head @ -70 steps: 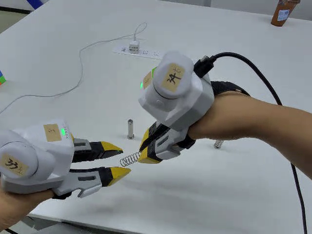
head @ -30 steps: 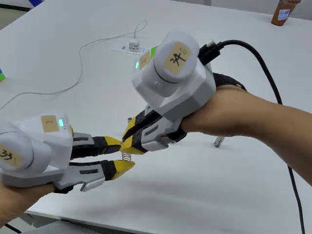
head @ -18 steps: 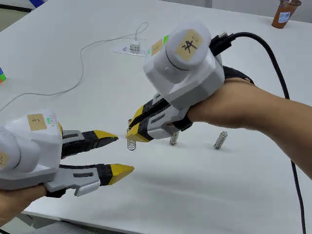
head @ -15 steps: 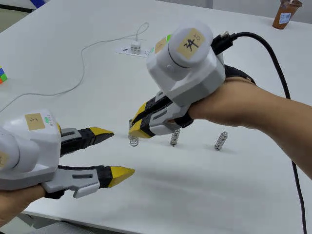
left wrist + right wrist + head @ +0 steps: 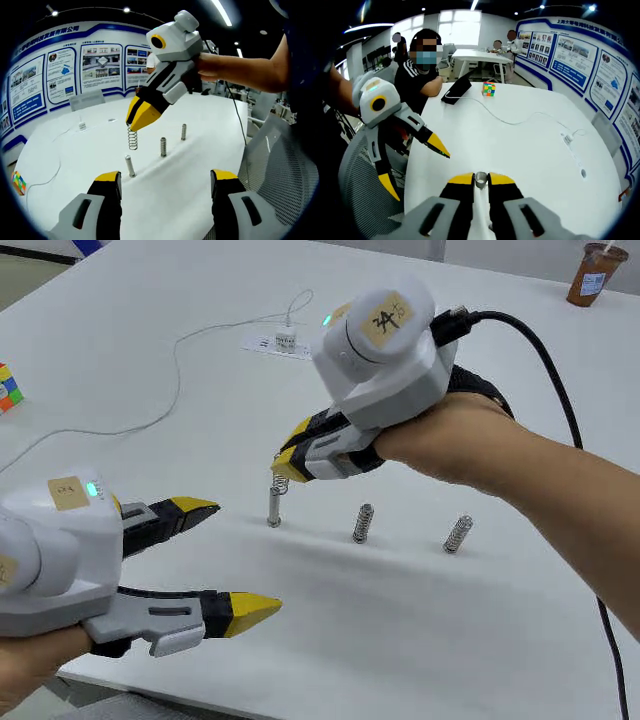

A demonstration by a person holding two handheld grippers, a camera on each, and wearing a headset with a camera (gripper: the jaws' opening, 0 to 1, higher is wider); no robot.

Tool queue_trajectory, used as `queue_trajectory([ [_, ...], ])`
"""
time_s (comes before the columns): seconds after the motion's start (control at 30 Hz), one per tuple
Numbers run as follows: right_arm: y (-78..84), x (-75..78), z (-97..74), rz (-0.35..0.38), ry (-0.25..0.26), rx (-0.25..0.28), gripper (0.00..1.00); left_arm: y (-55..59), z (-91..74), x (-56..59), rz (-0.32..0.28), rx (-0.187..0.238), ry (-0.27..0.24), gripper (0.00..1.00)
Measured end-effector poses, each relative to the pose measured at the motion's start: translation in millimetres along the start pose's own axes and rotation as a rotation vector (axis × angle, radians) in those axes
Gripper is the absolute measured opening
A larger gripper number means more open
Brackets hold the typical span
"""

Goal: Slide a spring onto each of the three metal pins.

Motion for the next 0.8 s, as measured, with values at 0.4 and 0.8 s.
queue_trajectory([
  [0.4,8.1,9.8,24.6,0.041,0.003,-0.029,0.11,0.6,3.4,4.9,-0.012,0.001,0.012,0.79],
  [0.8,18.6,8.8,33.0,0.066,-0.005,-0.054,0.11,2.4,3.1,5.8,-0.011,-0.008,0.019,0.77],
])
Point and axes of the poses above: the centre of the closed fingertips' face, and the gripper's own axes: z roughly forward along the fingers, x roughly to its right, y roughly out of its underside, the point moved 1 cm from there along -z, roughly backward along the fingers, and after that the axes turned 1 degree about -x, right-handed, at the moved point
